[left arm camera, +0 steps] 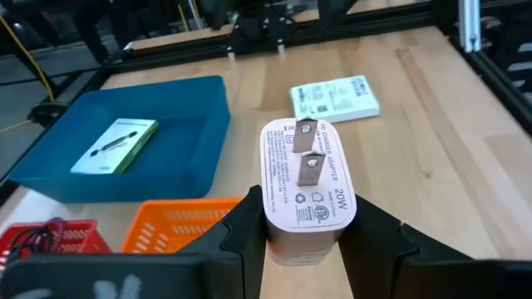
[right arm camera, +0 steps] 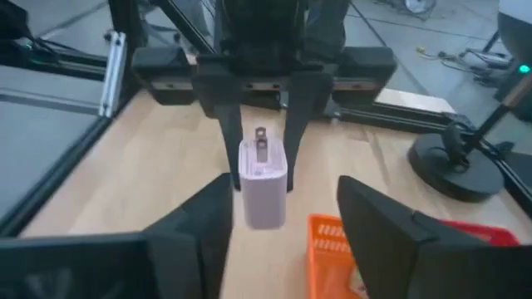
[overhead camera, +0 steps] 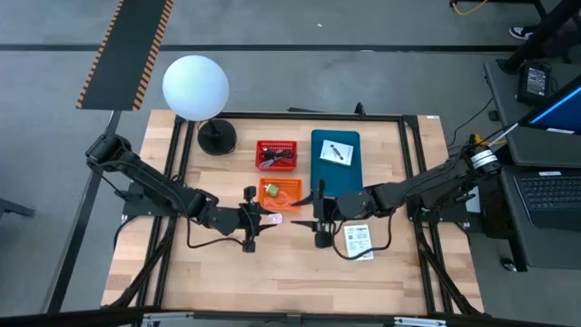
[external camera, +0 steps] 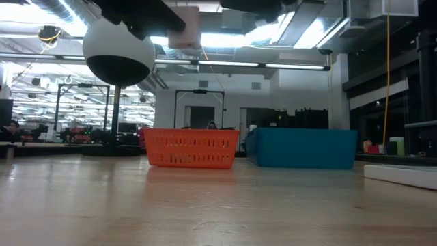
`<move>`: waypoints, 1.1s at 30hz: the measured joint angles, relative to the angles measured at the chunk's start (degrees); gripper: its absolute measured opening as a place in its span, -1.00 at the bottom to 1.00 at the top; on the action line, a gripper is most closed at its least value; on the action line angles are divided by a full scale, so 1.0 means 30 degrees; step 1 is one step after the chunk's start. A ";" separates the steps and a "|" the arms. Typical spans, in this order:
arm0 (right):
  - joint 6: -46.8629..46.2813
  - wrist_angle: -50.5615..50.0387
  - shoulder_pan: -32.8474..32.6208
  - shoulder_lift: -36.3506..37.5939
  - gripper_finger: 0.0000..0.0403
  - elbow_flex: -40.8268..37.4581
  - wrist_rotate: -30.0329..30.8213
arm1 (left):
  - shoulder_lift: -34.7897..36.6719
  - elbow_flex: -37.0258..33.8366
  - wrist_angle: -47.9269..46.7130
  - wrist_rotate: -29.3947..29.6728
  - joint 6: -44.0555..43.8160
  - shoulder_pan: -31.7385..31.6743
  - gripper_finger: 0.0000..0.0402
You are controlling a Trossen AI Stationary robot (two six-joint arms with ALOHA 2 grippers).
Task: Pick and place items into bin
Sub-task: Put the pink charger adapter into the orange bin
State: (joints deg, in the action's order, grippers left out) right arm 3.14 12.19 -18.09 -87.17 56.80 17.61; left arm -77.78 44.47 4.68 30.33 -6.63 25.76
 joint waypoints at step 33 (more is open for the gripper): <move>-0.2374 0.6745 -0.1383 0.2017 -0.99 -0.7500 0.3157 | -0.2495 0.0022 -0.0041 -0.5166 0.0445 -0.6996 -0.43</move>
State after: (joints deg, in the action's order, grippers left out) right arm -3.98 32.42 -22.24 -81.12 34.30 27.08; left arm -85.26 44.53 4.55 14.83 -5.29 4.77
